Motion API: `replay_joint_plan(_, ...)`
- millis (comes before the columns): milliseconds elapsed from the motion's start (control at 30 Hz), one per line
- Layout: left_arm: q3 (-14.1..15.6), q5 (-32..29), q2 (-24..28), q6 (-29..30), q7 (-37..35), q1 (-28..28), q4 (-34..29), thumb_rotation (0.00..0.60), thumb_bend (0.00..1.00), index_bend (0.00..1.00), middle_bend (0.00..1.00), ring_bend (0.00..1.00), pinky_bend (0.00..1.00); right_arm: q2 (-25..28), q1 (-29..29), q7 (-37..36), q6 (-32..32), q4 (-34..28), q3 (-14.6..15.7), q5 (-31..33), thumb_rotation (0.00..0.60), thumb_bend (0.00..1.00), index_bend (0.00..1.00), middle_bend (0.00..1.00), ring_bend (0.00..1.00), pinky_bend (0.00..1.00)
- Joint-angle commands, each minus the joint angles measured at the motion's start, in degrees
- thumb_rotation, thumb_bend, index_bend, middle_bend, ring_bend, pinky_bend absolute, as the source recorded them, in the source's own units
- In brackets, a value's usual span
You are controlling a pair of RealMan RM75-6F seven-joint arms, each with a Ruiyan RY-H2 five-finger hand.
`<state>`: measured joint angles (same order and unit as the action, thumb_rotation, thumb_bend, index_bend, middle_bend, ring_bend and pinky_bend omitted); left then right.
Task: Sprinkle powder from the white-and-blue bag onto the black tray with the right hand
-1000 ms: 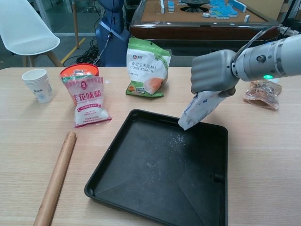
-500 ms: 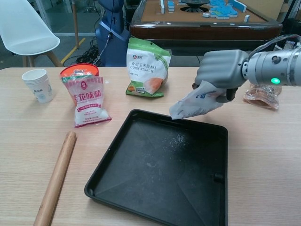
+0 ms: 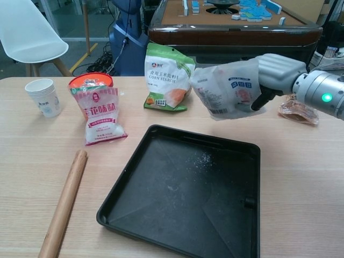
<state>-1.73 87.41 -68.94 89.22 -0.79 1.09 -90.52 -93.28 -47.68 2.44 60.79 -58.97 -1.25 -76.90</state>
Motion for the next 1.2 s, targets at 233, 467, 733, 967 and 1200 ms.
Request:
replay_joint_plan(233, 0.2, -0.2, 0.1, -0.1, 0.3, -0.1, -0.3, 0.6, 0.27, 0.16, 0.14, 0.19, 0.11, -9.4, 4.9, -27.5, 1.4, 12.1, -6.7, 0.5, 0.6, 0.88, 0.91, 0.81, 0.73, 0.8)
replay_joint_plan(467, 0.1, 0.0, 0.1, -0.3, 0.7, 0.1, -0.5, 0.6, 0.27, 0.16, 0.14, 0.19, 0.11, -11.0, 4.7, -39.3, -4.8, 15.4, -7.2, 0.1, 0.6, 0.88, 0.91, 0.75, 0.68, 0.77)
replay_joint_plan(733, 0.1, -0.3, 0.0, -0.6, 0.8, 0.2, -0.4, 0.6, 0.27, 0.16, 0.14, 0.19, 0.11, -12.5, 2.8, -45.2, -8.9, 19.4, -6.9, -2.2, 0.6, 0.8, 0.8, 0.65, 0.58, 0.62)
replay_joint_plan(967, 0.2, -0.7, -0.2, -1.1, 0.8, 0.3, -0.2, 0.6, 0.27, 0.16, 0.14, 0.19, 0.11, -13.7, 1.2, -47.9, -11.3, 22.6, -6.0, -4.3, 0.6, 0.76, 0.71, 0.55, 0.46, 0.5)
replay_joint_plan(1200, 0.1, -1.0, -0.4, -1.5, 0.7, 0.4, 0.1, 0.6, 0.27, 0.16, 0.14, 0.19, 0.11, -13.1, 0.3, -50.9, -12.9, 22.8, -4.1, -7.0, 0.6, 0.71, 0.56, 0.42, 0.26, 0.3)
